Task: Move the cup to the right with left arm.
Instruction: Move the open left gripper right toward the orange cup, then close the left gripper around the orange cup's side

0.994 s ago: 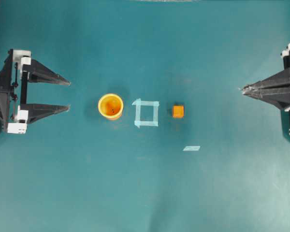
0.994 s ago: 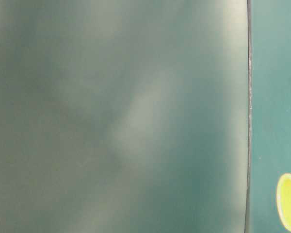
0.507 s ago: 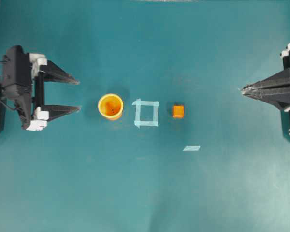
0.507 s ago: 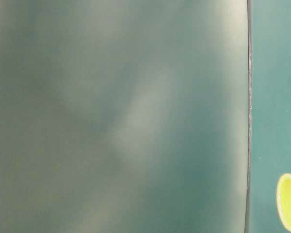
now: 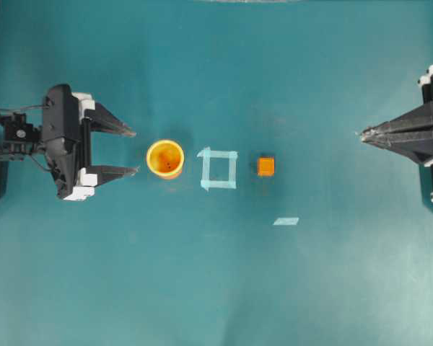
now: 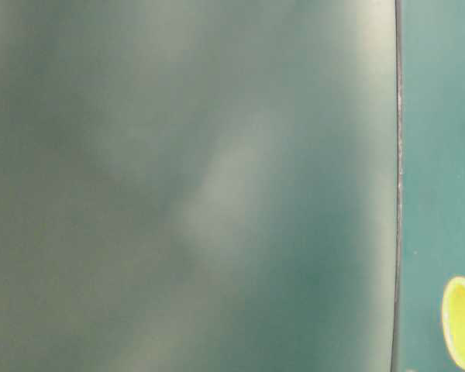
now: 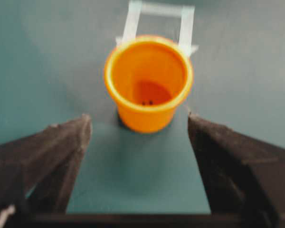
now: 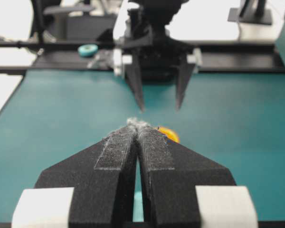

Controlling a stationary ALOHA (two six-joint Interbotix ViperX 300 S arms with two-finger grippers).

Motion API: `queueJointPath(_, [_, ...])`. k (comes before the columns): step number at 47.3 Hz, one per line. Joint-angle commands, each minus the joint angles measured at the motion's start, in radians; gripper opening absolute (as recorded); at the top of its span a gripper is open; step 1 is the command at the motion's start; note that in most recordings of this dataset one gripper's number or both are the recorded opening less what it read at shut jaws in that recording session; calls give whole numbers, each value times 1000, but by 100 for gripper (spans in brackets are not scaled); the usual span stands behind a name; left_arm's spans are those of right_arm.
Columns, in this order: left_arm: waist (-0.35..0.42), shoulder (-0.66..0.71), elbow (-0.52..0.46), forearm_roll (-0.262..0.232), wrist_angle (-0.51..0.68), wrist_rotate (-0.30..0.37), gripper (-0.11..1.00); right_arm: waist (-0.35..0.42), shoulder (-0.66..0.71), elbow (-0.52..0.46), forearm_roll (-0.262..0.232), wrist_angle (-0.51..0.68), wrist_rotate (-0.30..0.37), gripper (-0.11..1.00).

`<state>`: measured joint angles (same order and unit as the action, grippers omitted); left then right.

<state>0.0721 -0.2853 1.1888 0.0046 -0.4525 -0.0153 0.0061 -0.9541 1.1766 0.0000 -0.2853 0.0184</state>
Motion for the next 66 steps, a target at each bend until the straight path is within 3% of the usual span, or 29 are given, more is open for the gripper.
queueJointPath(1, [-3, 25, -18, 2, -9, 2, 80, 2, 6, -32, 3, -5, 2, 0])
queueJointPath(26, [-32, 216, -110, 0, -11, 3, 82, 2, 9, -35, 3, -5, 2, 0])
queueJointPath(66, [-32, 356, -175, 0, -207, 26, 82, 0, 9, -44, 3, -3, 26, 0])
